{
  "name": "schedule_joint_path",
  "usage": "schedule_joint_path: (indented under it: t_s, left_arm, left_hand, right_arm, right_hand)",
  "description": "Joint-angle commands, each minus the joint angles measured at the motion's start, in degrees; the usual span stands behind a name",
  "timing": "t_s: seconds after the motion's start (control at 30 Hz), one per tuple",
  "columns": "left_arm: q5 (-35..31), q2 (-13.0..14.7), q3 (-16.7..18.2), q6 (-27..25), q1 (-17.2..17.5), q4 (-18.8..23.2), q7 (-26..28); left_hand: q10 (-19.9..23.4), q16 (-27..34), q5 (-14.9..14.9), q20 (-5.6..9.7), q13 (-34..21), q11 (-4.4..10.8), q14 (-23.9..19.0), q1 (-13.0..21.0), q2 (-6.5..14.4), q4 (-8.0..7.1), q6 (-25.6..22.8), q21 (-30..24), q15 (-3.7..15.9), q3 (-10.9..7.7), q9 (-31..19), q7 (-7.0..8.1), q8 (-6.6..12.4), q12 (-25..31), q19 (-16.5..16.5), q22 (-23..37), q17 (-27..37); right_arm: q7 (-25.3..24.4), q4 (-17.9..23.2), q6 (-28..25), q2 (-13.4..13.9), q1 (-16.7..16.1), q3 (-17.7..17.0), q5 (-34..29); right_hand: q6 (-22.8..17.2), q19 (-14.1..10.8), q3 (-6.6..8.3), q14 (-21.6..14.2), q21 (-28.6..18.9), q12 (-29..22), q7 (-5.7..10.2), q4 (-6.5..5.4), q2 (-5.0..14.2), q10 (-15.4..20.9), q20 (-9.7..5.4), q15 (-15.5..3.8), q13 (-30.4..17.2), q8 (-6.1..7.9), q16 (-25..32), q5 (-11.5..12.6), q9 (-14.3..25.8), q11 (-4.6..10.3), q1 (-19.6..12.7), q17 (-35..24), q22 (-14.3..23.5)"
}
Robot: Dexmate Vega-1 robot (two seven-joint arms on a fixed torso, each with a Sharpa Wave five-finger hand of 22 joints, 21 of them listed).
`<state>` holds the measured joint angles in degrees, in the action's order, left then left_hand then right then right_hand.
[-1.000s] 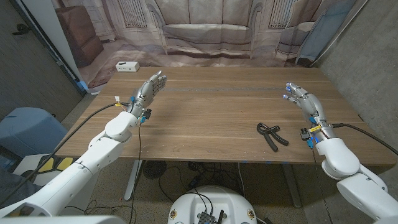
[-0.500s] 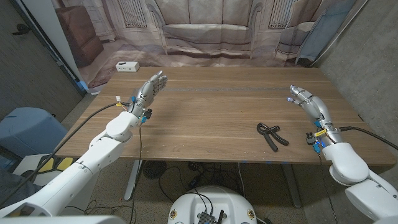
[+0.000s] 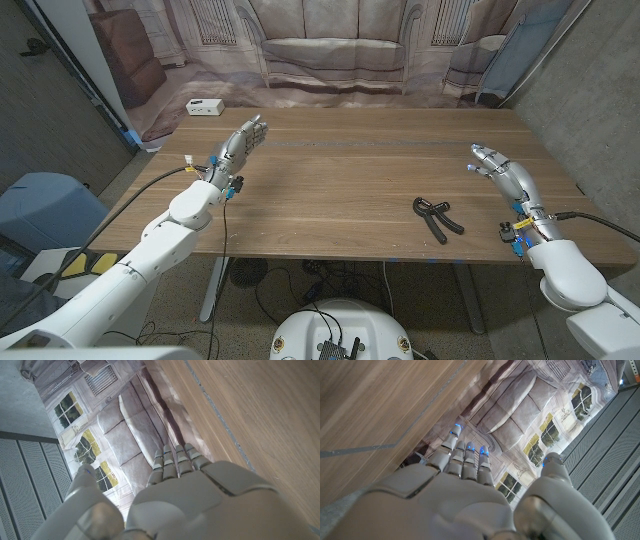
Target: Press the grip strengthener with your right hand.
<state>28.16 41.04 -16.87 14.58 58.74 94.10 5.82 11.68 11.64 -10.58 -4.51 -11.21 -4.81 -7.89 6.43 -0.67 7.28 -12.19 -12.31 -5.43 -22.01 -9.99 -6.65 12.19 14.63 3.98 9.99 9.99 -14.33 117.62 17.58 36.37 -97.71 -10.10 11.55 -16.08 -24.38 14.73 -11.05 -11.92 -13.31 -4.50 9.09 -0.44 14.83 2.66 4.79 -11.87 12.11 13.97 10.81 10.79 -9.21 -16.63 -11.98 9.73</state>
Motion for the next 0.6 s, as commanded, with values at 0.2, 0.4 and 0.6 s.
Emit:
schedule_joint_path:
  t_s: [0.2, 0.4, 0.6]
  left_arm:
    - [-0.41, 1.39, 0.55, -1.08, 0.58, 1.17, -0.18]
    - [-0.28, 1.59, 0.50, -1.13, 0.54, 0.93, -0.67]
    - [-0.43, 1.43, 0.46, 0.11, 0.54, 0.38, -1.20]
  left_hand:
    - [0.32, -0.13, 0.05, 0.00, -0.12, -0.19, -0.62, 0.85, -0.02, 0.38, -0.28, 0.11, -0.02, -0.14, -0.33, -0.05, -0.21, -0.11, 0.23, 0.29, 0.23]
    - [0.21, -0.21, 0.07, -0.04, -0.13, -0.46, -0.62, 0.95, 0.00, 0.43, -0.04, 0.20, -0.10, -0.16, -0.34, 0.02, -0.41, -0.24, 0.18, 0.29, 0.23]
    - [0.22, -0.26, 0.09, -0.14, -0.14, -0.44, -0.67, 1.03, 0.00, 0.47, -0.06, 0.26, -0.09, -0.17, -0.34, 0.04, -0.48, -0.31, 0.14, 0.29, 0.23]
  right_arm:
    - [1.13, 3.46, 0.13, -3.73, -5.11, -3.26, -3.78]
    - [0.82, 4.91, -0.64, -5.19, -6.50, -3.93, -5.96]
    - [0.40, 6.22, -1.15, -6.76, -7.92, -4.43, -8.00]
  right_hand:
    - [-0.36, -0.76, 0.34, -0.46, -0.26, 0.00, -0.34, -0.01, 0.23, 0.44, -0.14, 0.05, -0.08, -0.02, 0.02, -0.06, 0.33, 0.15, -0.74, -0.14, 0.22]
    - [-0.34, -0.85, 0.36, -0.57, -0.23, 0.04, -0.29, -0.02, 0.24, 0.50, -0.09, 0.04, -0.09, -0.07, 0.00, -0.07, 0.33, 0.10, -0.92, -0.14, 0.22]
    - [-0.34, -1.02, 0.39, -0.72, -0.22, 0.06, -0.25, -0.02, 0.22, 0.57, -0.05, 0.07, -0.10, -0.10, -0.01, -0.08, 0.34, 0.26, -1.13, -0.14, 0.22]
